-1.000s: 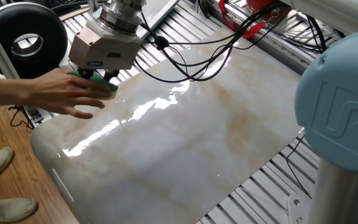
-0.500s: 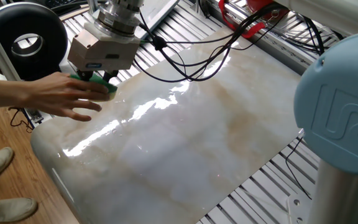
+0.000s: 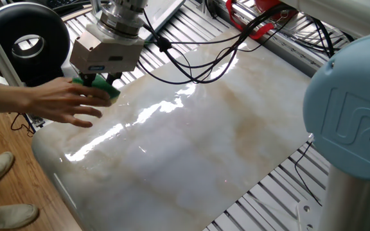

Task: Clean the tabletop with a sponge

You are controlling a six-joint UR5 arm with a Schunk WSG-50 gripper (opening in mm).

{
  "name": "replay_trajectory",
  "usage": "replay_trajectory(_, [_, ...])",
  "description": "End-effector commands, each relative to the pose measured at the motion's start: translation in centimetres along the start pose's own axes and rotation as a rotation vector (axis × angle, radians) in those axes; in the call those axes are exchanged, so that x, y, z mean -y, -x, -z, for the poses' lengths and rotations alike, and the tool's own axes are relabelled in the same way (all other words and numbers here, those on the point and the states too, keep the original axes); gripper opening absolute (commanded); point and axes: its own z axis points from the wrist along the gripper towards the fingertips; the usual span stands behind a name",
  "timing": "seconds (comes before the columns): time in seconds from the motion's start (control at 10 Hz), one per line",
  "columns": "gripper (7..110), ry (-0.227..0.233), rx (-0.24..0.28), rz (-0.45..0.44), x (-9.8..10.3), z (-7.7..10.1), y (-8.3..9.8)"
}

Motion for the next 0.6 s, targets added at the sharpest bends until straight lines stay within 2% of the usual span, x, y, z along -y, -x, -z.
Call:
replay_trajectory(0.0, [7,-0.026,0.012,0.012,0.4,-0.2,0.6])
replay_trajectory(0.2, [7,-0.089,0.025,0.057,2.1,-0.3,1.3])
replay_trajectory(0.5, [7,-0.112,0.035,0.056,2.2,-1.1,2.1])
